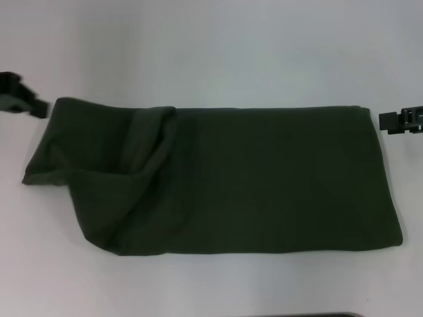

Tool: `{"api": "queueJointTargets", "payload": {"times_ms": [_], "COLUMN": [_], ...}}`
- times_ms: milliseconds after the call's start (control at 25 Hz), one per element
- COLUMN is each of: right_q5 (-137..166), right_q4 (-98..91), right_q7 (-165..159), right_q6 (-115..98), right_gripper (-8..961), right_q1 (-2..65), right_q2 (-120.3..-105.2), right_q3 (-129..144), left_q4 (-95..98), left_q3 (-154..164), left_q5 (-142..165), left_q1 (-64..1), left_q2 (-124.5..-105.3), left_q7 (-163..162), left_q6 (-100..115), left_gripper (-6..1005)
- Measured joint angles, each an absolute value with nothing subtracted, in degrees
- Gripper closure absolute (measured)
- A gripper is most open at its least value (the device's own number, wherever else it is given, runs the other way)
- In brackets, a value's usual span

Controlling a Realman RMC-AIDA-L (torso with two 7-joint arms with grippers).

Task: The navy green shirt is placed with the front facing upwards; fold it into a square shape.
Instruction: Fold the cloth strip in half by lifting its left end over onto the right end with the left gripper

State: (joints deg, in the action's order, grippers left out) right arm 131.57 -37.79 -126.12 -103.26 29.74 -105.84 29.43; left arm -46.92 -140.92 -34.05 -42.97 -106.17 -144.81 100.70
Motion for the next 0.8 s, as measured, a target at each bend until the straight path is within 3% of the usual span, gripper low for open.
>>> {"api": "queueJointTargets", "payload": {"times_ms": [80,400,480,600,800], "right_q5": [131.6,131.6,131.6,131.8,133.5], "right_q4": [-37.8,-37.8,-37.8,-37.5,-37.9], "right_q7": [-126.1,-126.2,-126.2,-126.2,-126.9], "right_q6": [-103.2,-103.1,-103.0,-102.4,-102.3], "right_gripper": [316,316,316,316,315], "right_q1": [30.0,30.7,30.7,30.7,31.1], "right_q2": [-105.83,-105.55,-105.54,-105.49,-104.99], "right_q3": [29.5,29.5,29.6,29.7,29.7], "left_q4": [-48.0,-51.9,-52.2,-52.9,-54.2], "left_q3": [-142.6,-142.9,-142.9,-141.7,-140.2], "left_q5": [-36.5,-39.2,-40.5,-43.0,-44.1], "left_q1": [-43.1,-42.7,-42.4,-41.5,-41.3], "left_q2": [-107.95,-110.45,-110.74,-112.64,-115.64], "left_q7": [-140.1,-137.8,-137.3,-135.0,-134.1], "left_q6": [103.3,103.4,103.9,105.3,107.4], "left_gripper": [968,957,881,766,473]}}
